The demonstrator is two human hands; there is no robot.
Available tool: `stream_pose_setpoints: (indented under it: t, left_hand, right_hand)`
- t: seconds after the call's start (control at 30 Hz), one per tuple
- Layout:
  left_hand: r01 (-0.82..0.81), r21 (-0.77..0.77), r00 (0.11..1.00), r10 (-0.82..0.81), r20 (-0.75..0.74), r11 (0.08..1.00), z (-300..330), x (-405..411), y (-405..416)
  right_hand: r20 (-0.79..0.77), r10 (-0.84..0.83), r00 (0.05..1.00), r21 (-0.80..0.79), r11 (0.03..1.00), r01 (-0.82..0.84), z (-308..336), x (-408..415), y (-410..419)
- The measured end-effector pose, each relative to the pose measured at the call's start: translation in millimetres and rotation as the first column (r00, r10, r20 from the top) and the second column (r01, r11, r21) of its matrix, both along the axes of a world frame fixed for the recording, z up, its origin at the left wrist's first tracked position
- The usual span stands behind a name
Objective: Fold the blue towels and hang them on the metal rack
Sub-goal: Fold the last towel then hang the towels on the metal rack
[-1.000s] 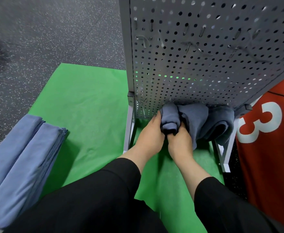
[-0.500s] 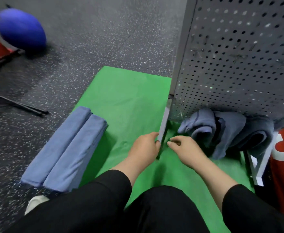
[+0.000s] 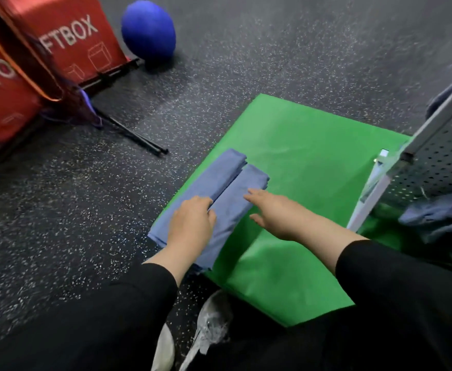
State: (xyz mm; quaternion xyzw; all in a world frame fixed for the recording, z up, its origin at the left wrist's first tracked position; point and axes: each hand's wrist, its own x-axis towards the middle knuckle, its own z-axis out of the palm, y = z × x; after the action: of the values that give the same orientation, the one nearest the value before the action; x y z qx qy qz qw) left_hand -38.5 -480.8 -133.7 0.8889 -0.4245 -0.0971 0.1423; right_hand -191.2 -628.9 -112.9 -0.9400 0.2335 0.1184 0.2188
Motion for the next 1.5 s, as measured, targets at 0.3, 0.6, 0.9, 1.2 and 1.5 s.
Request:
stream_pose_setpoints:
  t: [0.3, 0.6, 0.9, 1.2, 1.5]
  left_hand:
    - [0.024, 0.105, 1.000, -0.023, -0.010, 0.994, -28, 10, -7]
    - [-0.087, 0.121, 0.980, 0.107, -0.167, 0.989, -33, 12, -32]
    - [-0.217, -0.090, 0.698, 0.090, -0.711, 0.972, 5, 20, -43]
    - [-0.252, -0.117, 0.337, -0.026, -0.941, 0.961, 38, 4, -55]
    - [-0.254, -0.025, 0.122, 0.007, -0.992, 0.967, 47, -10, -56]
  right_hand:
    - [-0.229, 0.123, 0.966, -0.110, 0.982, -0.151, -46, 15, 11]
    - [-0.203, 0.131, 0.970, -0.069, 0.987, -0.147, -53, 14, 13]
    - [0.053, -0.057, 0.997, -0.162, 0.985, 0.065, -37, 13, 2]
    - [0.480, -0.184, 0.858, -0.102, 0.960, 0.262, -9, -10, -15]
    - [0.466, -0.175, 0.867, -0.082, 0.967, 0.240, 4, -34, -17]
